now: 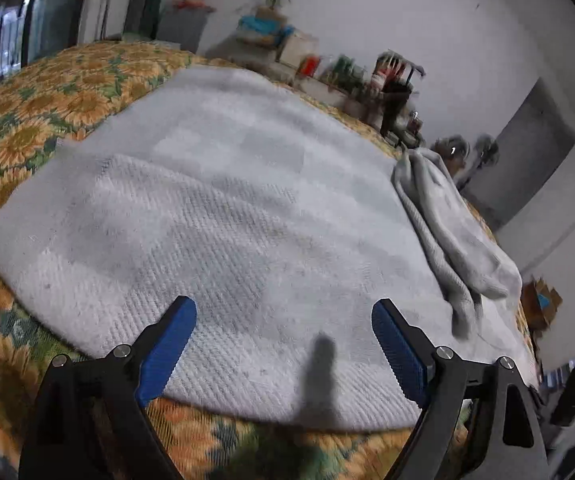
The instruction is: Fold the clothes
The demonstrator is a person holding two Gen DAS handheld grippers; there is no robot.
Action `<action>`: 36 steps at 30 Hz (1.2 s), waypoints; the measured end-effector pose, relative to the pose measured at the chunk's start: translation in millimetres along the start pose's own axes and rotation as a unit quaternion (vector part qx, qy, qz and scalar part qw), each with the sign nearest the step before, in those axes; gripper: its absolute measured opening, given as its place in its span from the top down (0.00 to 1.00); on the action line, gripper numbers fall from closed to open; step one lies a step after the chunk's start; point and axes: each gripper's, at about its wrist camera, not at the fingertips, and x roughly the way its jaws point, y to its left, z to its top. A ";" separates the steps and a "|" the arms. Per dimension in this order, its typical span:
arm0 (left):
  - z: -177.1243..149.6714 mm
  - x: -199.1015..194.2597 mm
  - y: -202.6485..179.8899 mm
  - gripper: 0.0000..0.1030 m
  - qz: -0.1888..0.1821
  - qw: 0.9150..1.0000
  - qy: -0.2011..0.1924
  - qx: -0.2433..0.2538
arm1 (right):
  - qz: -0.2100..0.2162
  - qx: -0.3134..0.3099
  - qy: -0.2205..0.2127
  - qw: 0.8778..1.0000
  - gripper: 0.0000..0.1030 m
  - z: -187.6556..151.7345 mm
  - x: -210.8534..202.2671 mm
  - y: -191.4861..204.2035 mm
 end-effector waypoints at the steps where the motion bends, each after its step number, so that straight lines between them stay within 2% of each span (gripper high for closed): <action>1: -1.6 -1.4 -1.2 0.16 0.008 1.000 -0.007 0.001 | 0.000 0.000 -0.001 1.000 0.28 -0.3 -0.2 0.1; 2: -2.8 -2.3 -2.1 0.23 0.016 1.000 -0.013 0.001 | 0.000 0.000 -0.002 1.000 0.28 -0.6 -0.3 0.0; 3: -2.5 -1.6 -1.3 0.46 0.018 1.000 -0.009 -0.004 | 0.001 -0.001 -0.003 1.000 0.28 -0.8 -0.5 0.0; 4: -1.5 -0.3 1.5 0.74 0.015 1.000 -0.004 -0.015 | 0.001 -0.001 -0.003 1.000 0.28 -1.0 -0.7 0.0; 6: 1.4 4.2 11.0 0.95 -0.001 0.999 0.016 -0.048 | 0.002 -0.001 -0.004 1.000 0.28 -1.3 -0.9 -0.1; 9: 1.2 2.3 25.3 1.00 -0.019 0.995 0.024 -0.092 | 0.003 -0.002 -0.005 1.000 0.28 -1.5 -1.4 -0.7; 12: 0.0 -1.7 29.0 1.00 -0.020 0.995 0.022 -0.100 | 0.003 -0.002 -0.005 1.000 0.28 -1.7 -1.6 -0.4; 18: -0.3 -6.3 25.4 0.99 -0.034 0.995 0.006 -0.096 | 0.003 -0.002 -0.006 1.000 0.27 -2.9 -1.7 0.0; 20: -0.4 -3.4 25.1 0.81 -0.034 0.995 0.013 -0.097 | 0.003 -0.002 -0.006 1.000 0.27 -3.3 -1.9 -0.4; 21: -0.5 -2.4 24.9 0.59 -0.037 0.994 0.016 -0.098 | 0.003 -0.003 -0.006 1.000 0.27 -3.4 -1.9 -0.3; 22: -0.5 -3.5 24.5 0.45 -0.051 0.994 0.013 -0.098 | 0.002 -0.002 -0.006 1.000 0.27 -3.2 -2.0 0.9; 23: 0.8 -5.1 24.5 0.36 -0.057 0.993 0.010 -0.099 | 0.002 -0.001 -0.006 1.000 0.27 -3.2 -2.0 1.7; 24: 1.9 -7.0 24.2 0.22 -0.062 0.993 0.005 -0.100 | 0.002 -0.001 -0.007 1.000 0.27 -3.4 -2.1 1.4; 27: 2.7 -12.5 19.5 0.21 -0.055 0.994 -0.007 -0.098 | 0.003 -0.002 -0.008 1.000 0.27 -3.5 -1.9 0.7; 33: 0.8 -9.2 16.8 0.21 -0.068 0.994 0.016 -0.089 | 0.004 -0.003 -0.010 1.000 0.27 -3.8 -1.6 0.6; 36: 2.3 -11.3 18.2 0.17 -0.073 0.993 0.002 -0.088 | 0.004 -0.003 -0.012 1.000 0.27 -3.5 -1.6 0.0</action>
